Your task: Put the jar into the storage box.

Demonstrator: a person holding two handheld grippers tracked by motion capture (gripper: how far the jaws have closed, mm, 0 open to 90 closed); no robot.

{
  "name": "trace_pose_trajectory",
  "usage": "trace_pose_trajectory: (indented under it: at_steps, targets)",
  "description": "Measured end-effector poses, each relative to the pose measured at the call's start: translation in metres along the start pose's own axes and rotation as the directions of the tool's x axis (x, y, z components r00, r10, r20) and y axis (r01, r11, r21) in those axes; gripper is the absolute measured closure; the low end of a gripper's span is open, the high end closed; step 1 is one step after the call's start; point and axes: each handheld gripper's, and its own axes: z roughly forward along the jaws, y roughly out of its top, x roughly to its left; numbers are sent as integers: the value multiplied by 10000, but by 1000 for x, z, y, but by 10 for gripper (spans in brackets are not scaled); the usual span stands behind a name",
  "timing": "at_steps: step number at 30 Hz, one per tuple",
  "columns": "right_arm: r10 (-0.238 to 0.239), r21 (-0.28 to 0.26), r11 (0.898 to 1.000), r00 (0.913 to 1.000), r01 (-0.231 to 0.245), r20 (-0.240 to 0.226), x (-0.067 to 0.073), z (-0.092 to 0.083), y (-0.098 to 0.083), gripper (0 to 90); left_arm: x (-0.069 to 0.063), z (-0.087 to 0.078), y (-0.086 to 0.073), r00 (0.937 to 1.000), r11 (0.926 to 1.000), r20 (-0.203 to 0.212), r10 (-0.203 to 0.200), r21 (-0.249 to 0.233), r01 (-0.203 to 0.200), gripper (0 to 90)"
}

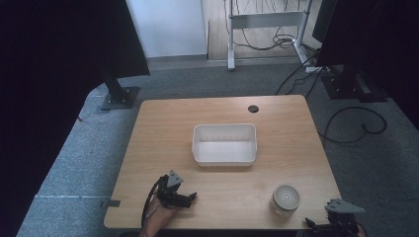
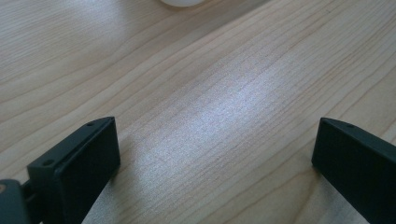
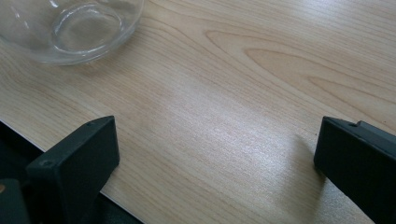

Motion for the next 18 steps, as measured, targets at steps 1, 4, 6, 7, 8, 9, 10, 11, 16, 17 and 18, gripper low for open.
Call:
trace_pose_trajectory:
  at_steps: [1, 4, 6, 7, 8, 9, 10, 11, 16, 17, 18]
  targets:
    - [5, 10, 10000, 10000, -5, 3, 0, 0, 0, 0, 0, 0, 0, 10000, 10000, 1, -3, -2, 3, 7]
    - [17, 37, 10000, 10000, -17, 19, 0, 0, 0, 0, 0, 0, 0, 10000, 10000, -1, -3, 0, 3, 7]
    - [26, 77, 10000, 10000, -26, 33, 0, 0, 1, 0, 0, 0, 0, 10000, 10000, 0, -6, -2, 6, 7]
    - [38, 96, 9999, 10000, -38, 36, 1, 0, 1, 0, 0, 0, 0, 10000, 10000, 0, -6, -2, 6, 7]
    - [38, 96, 9999, 10000, -38, 36, 1, 0, 1, 0, 0, 0, 0, 10000, 10000, 0, -4, -1, 4, 7]
    - [67, 147, 9999, 10000, -68, 62, 1, 0, 2, 0, 0, 0, 0, 10000, 10000, 0, -3, -2, 3, 7]
    - [61, 161, 9999, 10000, -62, 56, 1, 0, 2, 0, 0, 0, 0, 10000, 10000, 1, -4, 1, 4, 7]
    - [59, 171, 9998, 10000, -59, 42, 2, 0, 2, 0, 0, 0, 0, 10000, 10000, 0, -5, 1, 5, 7]
    - [-40, 167, 9999, 9999, 43, -122, 6, 0, 4, 2, 0, 0, 0, 10000, 10000, 1, -3, 2, 3, 7]
    - [-75, 137, 9999, 9999, 77, -154, 7, 0, 5, 1, 0, 0, 0, 10000, 10000, 1, -6, -1, 6, 6]
    - [-75, 137, 9999, 9999, 77, -154, 7, 0, 5, 1, 0, 0, 0, 10000, 10000, 1, -6, -1, 6, 7]
